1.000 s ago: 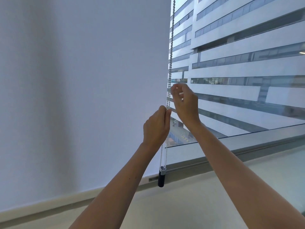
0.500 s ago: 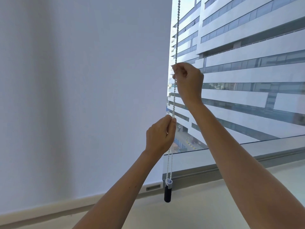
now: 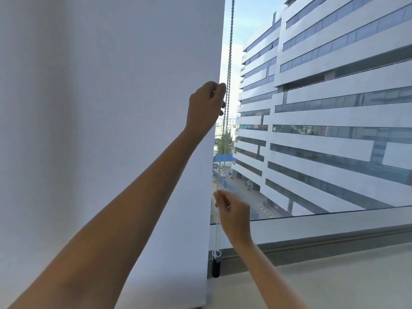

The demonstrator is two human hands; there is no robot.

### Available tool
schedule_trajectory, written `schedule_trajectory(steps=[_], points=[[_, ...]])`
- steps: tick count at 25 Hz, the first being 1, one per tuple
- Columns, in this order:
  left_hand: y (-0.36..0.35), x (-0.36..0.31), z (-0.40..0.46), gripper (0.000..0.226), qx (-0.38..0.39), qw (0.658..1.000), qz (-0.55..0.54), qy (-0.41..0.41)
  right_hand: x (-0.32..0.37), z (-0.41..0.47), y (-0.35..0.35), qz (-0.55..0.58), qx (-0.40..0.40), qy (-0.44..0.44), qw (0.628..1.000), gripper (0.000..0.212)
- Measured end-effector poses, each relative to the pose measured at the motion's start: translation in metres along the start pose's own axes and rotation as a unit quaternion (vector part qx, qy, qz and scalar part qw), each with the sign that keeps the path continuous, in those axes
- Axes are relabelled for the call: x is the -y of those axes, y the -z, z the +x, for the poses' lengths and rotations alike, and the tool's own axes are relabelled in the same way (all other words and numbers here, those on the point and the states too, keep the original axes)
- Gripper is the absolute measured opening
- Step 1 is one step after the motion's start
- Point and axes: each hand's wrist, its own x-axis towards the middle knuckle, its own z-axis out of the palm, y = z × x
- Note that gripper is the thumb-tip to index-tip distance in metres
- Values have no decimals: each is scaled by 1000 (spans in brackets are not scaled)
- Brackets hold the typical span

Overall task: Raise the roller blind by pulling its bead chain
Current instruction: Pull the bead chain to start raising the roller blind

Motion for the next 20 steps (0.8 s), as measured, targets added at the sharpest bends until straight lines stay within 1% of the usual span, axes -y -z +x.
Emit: schedule_trajectory(steps=[2,5,8,11,15,20], points=[[-2,-9,6,25,-16,1000,3,-7,-8,-24,0,0,10,-3,1000,6],[-4,-16,5,20,-74,996,36,-41,-17,-52,2,24,42,-25,999,9],[-5,-16,2,21,-74,996,43,-37,-24,-78,5,29,72,-44,996,11],[-7,-15,-1,18,-71,996,38,-28,-32,-97,10,41,81,-67,994,9],[-11,-18,-6,20,-43,998,44,-34,-34,-100,17,63,87,-82,991,9],[-15,-19,-10,18,-56,997,33,-27,-36,-99,27,89,107,-97,986,10]])
